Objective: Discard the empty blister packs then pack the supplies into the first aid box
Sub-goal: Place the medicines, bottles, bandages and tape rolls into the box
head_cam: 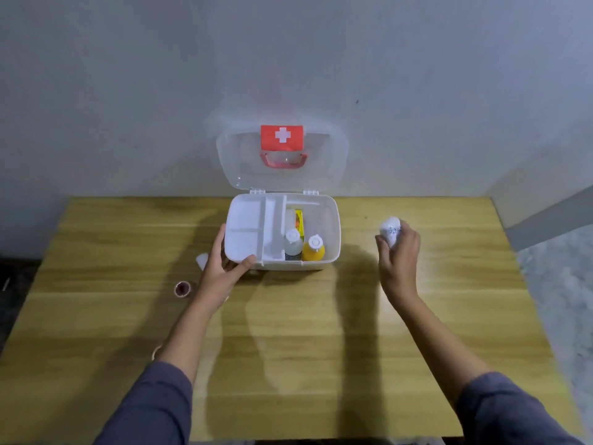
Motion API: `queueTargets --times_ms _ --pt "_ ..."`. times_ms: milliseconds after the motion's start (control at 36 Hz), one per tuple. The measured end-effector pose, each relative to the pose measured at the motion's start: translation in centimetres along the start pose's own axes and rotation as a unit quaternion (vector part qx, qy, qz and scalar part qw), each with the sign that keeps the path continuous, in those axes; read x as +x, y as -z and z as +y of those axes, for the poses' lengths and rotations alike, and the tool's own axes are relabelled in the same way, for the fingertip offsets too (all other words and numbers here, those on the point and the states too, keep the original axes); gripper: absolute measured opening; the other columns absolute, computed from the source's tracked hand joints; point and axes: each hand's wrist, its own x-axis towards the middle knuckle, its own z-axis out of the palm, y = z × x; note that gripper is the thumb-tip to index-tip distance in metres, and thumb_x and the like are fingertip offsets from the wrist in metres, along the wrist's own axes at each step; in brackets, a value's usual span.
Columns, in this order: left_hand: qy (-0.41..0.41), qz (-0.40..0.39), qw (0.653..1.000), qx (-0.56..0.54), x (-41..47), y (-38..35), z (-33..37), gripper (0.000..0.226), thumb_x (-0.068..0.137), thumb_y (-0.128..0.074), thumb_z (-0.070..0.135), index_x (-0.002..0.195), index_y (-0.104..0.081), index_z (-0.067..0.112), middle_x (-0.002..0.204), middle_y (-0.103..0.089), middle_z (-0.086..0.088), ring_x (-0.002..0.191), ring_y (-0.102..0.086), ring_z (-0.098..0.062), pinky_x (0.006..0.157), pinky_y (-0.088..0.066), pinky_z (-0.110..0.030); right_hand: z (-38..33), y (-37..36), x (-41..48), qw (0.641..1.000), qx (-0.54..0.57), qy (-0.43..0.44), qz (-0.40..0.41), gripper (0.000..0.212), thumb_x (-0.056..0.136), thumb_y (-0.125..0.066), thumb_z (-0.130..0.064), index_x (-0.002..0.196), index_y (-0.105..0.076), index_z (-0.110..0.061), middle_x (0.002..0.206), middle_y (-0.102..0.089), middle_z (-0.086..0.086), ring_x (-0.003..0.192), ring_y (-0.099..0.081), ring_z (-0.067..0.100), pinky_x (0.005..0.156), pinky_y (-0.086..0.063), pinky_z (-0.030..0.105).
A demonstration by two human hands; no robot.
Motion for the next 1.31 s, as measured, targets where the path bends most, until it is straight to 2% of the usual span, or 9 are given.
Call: queueTargets --times_ms 56,111,250,361,472,694,833,1111,1306 --pt "0.003 0.006 1.000 0.004 0.0 0.0 0.1 0.081 0.081 -0.068 0.008 0.145 -0.022 0.027 0.147 -0.037 0.003 0.129 -0.039 -0.008 0.102 -0.036 -0.026 -2.9 -0.5 1.0 0.994 0.106 0.007 0.016 0.029 0.087 -0.051 -0.017 0.116 -0.044 -0.014 0.103 -0.043 -0.002 0.099 -0.040 0.022 0.090 -0.037 0.019" --pt "0.009 0.006 1.000 0.013 0.0 0.1 0.0 0.082 0.079 -0.070 0.011 0.145 -0.023 0.028 0.147 -0.038 0.002 0.131 -0.038 -0.011 0.105 -0.036 -0.030 -5.3 -1.2 1.8 0.984 0.177 0.029 -0.001 0.030 0.085 -0.054 -0.027 0.112 -0.042 -0.031 0.103 -0.043 -0.013 0.103 -0.046 0.028 0.091 -0.041 0.030" --pt "0.024 -0.008 1.000 0.015 0.0 0.7 -0.1 0.091 0.072 -0.078 0.028 0.144 -0.024 0.032 0.147 -0.039 0.004 0.134 -0.037 -0.011 0.112 -0.033 -0.040 -8.3 -3.3 2.5 0.960 0.254 0.058 -0.102 0.038 0.084 -0.064 -0.011 0.107 -0.041 -0.031 0.117 -0.051 0.016 0.101 -0.053 0.002 0.087 -0.045 0.014" --pt "0.027 -0.008 1.000 0.012 0.1 0.8 -0.2 0.086 0.077 -0.074 0.019 0.145 -0.023 0.032 0.146 -0.039 0.005 0.134 -0.036 -0.010 0.113 -0.031 -0.040 -7.7 -4.8 2.6 0.963 0.204 0.035 -0.171 0.041 0.081 -0.068 -0.005 0.112 -0.043 -0.017 0.117 -0.053 0.014 0.101 -0.054 0.012 0.091 -0.047 0.028" --pt "0.025 -0.008 1.000 0.006 0.2 0.9 -0.3 0.085 0.078 -0.073 0.016 0.145 -0.022 0.031 0.147 -0.039 0.003 0.134 -0.036 -0.010 0.112 -0.032 -0.038 -6.5 -5.4 2.5 0.981 0.109 0.043 -0.157 0.046 0.078 -0.072 -0.012 0.116 -0.047 -0.011 0.113 -0.054 0.003 0.104 -0.052 0.016 0.087 -0.040 0.019" --pt "0.019 -0.012 1.000 -0.003 0.1 1.0 -0.5 0.089 0.074 -0.076 0.024 0.145 -0.023 0.032 0.147 -0.039 0.005 0.133 -0.037 -0.007 0.110 -0.033 -0.033 -5.5 -5.5 1.5 0.990 0.076 0.036 -0.114 0.036 0.075 -0.075 -0.011 0.107 -0.057 -0.011 0.109 -0.048 0.001 0.098 -0.049 0.013 0.078 -0.037 0.003" --pt "0.007 -0.009 1.000 0.003 0.1 0.8 -0.5 0.083 0.080 -0.070 0.013 0.146 -0.021 0.027 0.148 -0.037 0.004 0.135 -0.034 -0.008 0.111 -0.031 -0.031 -5.6 -5.5 1.5 0.989 0.075 0.019 -0.127 0.034 0.081 -0.070 -0.013 0.113 -0.058 -0.012 0.115 -0.045 0.000 0.106 -0.051 0.016 0.094 -0.043 0.028" --pt "0.001 0.009 1.000 0.018 -0.3 0.2 -0.7 0.084 0.083 -0.068 0.019 0.147 -0.015 0.026 0.151 -0.031 0.005 0.137 -0.029 -0.008 0.115 -0.026 -0.037 -5.7 -5.9 0.8 0.995 0.032 -0.001 -0.090 0.032 0.092 -0.043 -0.003 0.121 -0.056 -0.006 0.119 -0.063 0.012 0.107 -0.053 0.020 0.082 -0.033 0.014" --pt "-0.055 0.057 0.979 0.190 -2.7 1.2 -1.3 0.083 0.084 -0.064 0.036 0.148 -0.012 0.025 0.154 -0.024 0.003 0.138 -0.024 -0.011 0.113 -0.024 -0.031 -6.0 -5.9 0.7 0.993 0.055 -0.030 -0.098 0.034 0.094 -0.039 -0.006 0.121 -0.058 -0.013 0.116 -0.065 0.006 0.103 -0.056 0.019 0.082 -0.037 0.021"
